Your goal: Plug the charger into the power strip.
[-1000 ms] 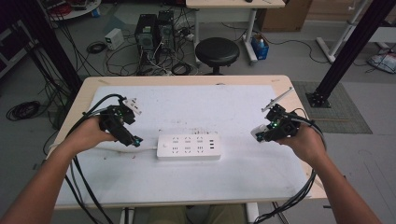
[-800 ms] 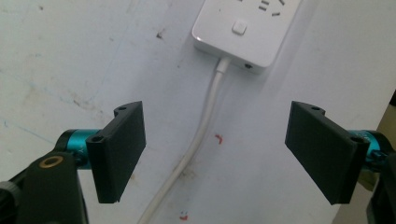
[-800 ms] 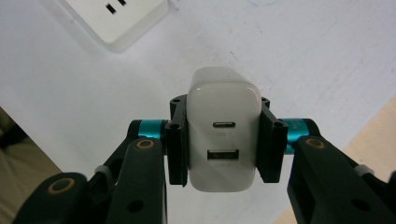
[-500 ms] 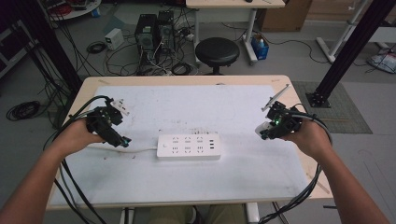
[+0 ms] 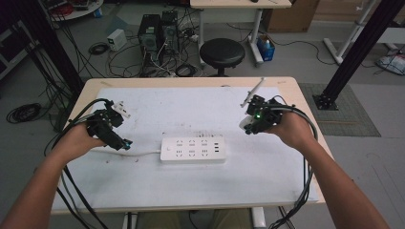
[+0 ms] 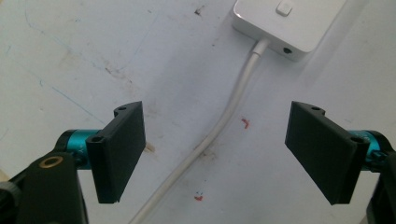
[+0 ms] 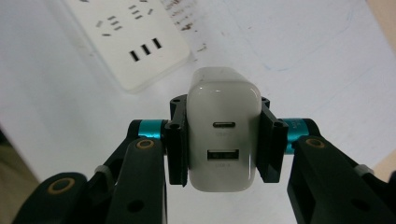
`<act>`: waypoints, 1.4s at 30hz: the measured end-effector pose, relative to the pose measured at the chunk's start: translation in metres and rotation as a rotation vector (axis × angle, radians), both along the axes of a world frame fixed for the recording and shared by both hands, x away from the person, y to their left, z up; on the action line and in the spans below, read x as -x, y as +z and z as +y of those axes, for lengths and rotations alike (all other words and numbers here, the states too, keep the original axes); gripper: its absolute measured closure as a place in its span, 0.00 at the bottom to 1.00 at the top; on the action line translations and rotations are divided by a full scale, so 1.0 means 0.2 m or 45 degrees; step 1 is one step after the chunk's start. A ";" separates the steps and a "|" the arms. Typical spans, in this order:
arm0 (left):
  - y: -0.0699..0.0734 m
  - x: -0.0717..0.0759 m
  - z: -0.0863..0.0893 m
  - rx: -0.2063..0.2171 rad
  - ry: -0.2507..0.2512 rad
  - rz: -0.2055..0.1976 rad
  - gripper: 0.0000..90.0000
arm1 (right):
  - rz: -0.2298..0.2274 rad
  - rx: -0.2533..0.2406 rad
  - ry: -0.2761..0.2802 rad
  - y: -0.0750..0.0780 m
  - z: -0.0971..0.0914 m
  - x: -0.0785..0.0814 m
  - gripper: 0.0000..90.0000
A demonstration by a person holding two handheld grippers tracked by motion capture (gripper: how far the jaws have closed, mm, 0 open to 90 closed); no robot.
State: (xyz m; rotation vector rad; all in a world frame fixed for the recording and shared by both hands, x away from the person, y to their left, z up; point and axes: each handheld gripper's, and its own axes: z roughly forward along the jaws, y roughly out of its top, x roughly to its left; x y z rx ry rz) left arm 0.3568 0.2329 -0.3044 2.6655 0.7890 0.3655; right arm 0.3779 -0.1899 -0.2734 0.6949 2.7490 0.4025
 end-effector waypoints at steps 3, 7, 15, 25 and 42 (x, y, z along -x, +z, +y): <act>-0.01 0.00 -0.01 0.011 -0.012 0.004 0.23 | 0.038 0.031 0.089 -0.03 0.10 -0.05 0.69; -0.04 0.00 -0.02 0.010 -0.009 0.011 0.23 | 0.085 0.055 0.204 -0.08 0.26 -0.09 0.69; -0.07 -0.01 -0.04 -0.003 -0.026 0.015 0.23 | 0.172 0.126 0.334 -0.23 0.50 -0.15 0.69; -0.12 0.00 -0.03 0.013 -0.029 0.033 0.23 | 0.216 0.228 0.425 -0.37 0.65 -0.18 0.69; -0.16 -0.01 -0.03 0.034 -0.035 0.047 0.23 | 0.223 0.359 0.557 -0.39 0.73 -0.17 0.69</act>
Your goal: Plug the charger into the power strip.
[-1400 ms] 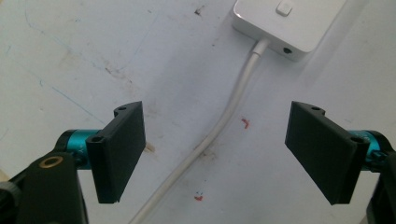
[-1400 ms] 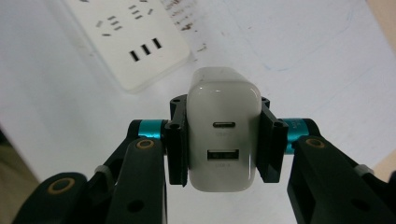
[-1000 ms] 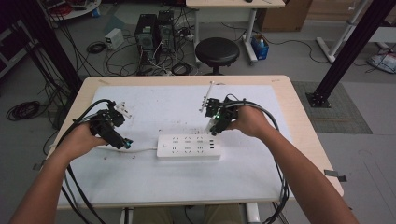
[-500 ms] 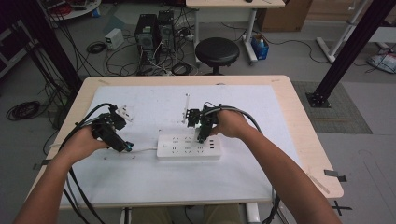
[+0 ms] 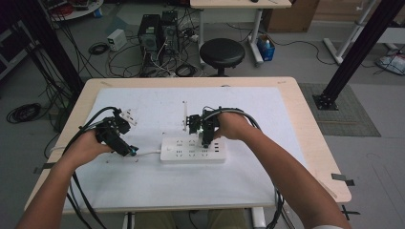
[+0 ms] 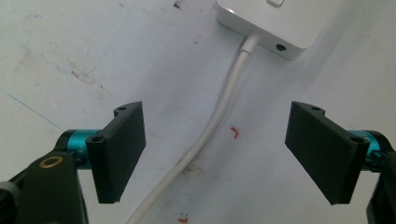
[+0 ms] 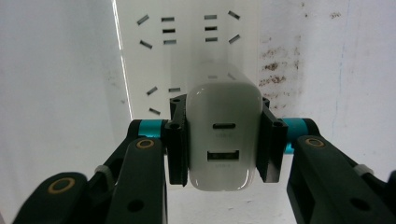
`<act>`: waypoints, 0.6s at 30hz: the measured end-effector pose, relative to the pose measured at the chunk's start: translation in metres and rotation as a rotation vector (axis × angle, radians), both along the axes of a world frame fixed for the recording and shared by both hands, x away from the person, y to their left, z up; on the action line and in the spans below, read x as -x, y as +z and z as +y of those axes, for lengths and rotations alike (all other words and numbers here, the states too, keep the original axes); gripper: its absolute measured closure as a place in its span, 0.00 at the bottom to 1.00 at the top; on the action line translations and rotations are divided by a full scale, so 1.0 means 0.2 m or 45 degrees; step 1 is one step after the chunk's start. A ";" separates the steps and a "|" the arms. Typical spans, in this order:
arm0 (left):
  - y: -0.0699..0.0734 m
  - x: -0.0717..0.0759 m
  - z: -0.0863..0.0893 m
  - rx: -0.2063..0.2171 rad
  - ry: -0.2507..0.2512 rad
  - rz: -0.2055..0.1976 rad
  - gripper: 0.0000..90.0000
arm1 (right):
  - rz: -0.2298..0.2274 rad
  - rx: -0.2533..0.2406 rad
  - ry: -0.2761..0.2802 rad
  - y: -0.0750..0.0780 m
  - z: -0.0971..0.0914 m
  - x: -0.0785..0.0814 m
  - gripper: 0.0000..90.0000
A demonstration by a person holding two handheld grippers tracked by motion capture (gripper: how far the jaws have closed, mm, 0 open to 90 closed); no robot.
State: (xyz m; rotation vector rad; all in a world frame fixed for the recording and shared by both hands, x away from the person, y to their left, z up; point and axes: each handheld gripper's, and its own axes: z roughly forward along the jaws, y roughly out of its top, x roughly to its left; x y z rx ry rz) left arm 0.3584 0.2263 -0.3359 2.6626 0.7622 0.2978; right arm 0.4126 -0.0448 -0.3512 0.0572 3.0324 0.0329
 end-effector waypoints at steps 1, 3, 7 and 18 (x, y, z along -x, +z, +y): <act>0.00 0.00 0.00 -0.002 -0.002 0.001 0.23 | 0.000 0.006 -0.007 0.00 0.01 0.00 0.69; 0.00 0.00 0.00 0.004 0.006 0.001 0.23 | -0.002 0.025 -0.026 0.00 0.02 0.00 0.69; -0.01 0.01 0.00 0.011 0.005 -0.001 0.23 | -0.033 0.100 0.040 -0.05 0.06 0.02 0.69; -0.03 0.00 0.02 0.035 0.006 0.004 0.23 | 0.017 0.128 0.017 -0.07 0.08 -0.02 0.69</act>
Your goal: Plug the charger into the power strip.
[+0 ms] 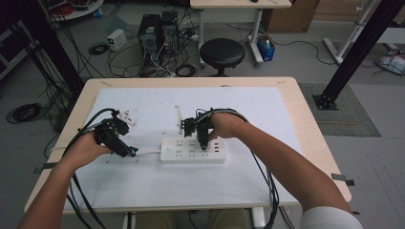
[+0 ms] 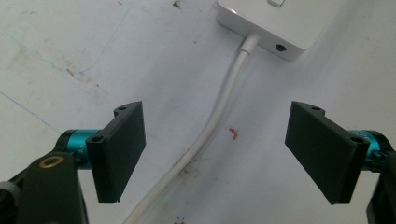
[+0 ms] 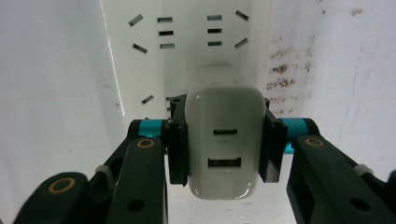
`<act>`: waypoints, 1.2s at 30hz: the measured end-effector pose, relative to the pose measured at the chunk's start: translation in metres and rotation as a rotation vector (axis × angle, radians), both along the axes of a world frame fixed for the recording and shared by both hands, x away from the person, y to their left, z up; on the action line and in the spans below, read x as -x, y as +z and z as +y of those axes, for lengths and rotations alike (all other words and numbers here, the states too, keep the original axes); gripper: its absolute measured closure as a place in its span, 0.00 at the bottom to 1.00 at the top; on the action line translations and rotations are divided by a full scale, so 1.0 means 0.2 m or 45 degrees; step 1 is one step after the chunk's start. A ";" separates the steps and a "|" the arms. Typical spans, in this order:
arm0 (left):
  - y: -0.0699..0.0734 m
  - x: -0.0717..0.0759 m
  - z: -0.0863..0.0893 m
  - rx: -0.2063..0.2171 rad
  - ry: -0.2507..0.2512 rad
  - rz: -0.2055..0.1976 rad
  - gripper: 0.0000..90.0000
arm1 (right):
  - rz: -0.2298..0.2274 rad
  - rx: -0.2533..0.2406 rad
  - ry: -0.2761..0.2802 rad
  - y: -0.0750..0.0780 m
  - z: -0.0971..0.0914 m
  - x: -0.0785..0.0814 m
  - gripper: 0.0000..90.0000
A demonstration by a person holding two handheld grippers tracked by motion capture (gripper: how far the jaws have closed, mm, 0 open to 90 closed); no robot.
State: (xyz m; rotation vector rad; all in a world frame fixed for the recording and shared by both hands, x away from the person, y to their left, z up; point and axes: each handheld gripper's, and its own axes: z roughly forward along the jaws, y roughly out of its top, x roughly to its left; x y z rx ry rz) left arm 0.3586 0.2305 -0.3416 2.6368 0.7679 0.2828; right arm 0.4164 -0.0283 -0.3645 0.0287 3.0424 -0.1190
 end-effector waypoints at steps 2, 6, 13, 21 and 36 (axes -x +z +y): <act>-0.01 0.00 0.00 0.008 0.000 0.000 0.23 | -0.001 -0.009 -0.008 -0.01 0.00 0.00 0.69; -0.01 -0.01 -0.01 0.011 -0.009 -0.004 0.23 | -0.007 -0.051 -0.019 -0.01 -0.02 0.00 0.69; 0.00 -0.02 0.00 0.034 -0.005 -0.019 0.23 | 0.009 -0.136 -0.048 -0.02 -0.06 0.00 0.67; 0.00 -0.02 0.01 0.054 -0.001 -0.037 0.23 | 0.056 -0.386 -0.269 0.07 -0.22 -0.04 0.18; 0.03 0.00 0.01 0.071 0.024 -0.065 0.23 | -0.015 -0.476 -0.444 0.31 -0.39 -0.06 0.01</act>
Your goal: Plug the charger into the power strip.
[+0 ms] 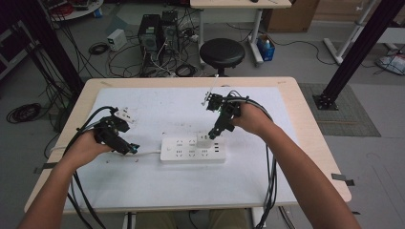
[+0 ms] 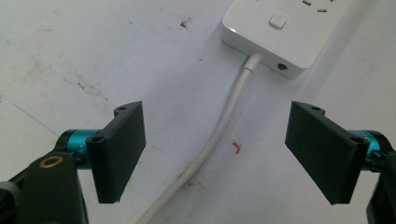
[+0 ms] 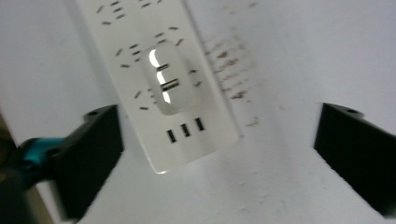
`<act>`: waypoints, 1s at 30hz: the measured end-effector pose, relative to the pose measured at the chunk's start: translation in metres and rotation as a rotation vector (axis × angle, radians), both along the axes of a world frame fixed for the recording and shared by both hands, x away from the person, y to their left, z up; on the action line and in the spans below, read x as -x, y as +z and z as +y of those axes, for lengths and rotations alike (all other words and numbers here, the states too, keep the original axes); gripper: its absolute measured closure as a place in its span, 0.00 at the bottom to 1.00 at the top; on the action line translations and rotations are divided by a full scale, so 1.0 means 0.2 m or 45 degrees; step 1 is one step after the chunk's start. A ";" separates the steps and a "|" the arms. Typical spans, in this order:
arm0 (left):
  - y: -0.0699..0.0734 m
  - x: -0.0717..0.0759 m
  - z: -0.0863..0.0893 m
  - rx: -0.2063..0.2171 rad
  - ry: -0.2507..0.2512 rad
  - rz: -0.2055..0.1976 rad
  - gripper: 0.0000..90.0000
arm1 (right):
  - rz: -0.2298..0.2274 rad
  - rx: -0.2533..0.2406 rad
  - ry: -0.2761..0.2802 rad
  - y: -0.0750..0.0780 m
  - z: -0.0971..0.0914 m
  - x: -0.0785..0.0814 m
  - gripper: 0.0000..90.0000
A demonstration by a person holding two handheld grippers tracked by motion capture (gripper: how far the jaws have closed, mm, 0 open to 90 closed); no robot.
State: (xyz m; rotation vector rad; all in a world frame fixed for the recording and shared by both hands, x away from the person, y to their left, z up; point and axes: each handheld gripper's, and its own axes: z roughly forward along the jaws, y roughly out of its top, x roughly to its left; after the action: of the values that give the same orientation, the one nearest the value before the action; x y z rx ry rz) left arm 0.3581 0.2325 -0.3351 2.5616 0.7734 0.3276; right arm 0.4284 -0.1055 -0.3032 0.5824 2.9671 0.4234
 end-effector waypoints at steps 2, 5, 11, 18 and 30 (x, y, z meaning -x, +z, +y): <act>0.01 0.00 0.00 -0.005 -0.004 -0.002 0.23 | -0.011 -0.013 -0.027 0.04 -0.02 0.00 0.01; 0.02 0.01 0.00 -0.002 -0.011 -0.010 0.23 | -0.070 -0.029 -0.043 0.09 -0.05 0.01 0.01; 0.06 0.01 -0.01 0.005 -0.020 -0.032 0.23 | -0.108 -0.039 -0.143 0.16 -0.18 0.07 0.01; 0.08 0.01 0.00 0.018 0.018 -0.055 0.23 | -0.095 -0.085 -0.236 0.20 -0.36 0.13 0.01; 0.13 0.00 0.02 0.048 0.037 -0.071 0.23 | -0.102 -0.127 -0.349 0.19 -0.65 0.31 0.01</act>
State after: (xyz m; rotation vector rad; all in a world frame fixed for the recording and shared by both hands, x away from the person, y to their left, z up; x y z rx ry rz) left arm 0.3576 0.2367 -0.3093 2.4974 0.7898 0.3881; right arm 0.3661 -0.2361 -0.2656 0.9436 2.7476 0.5543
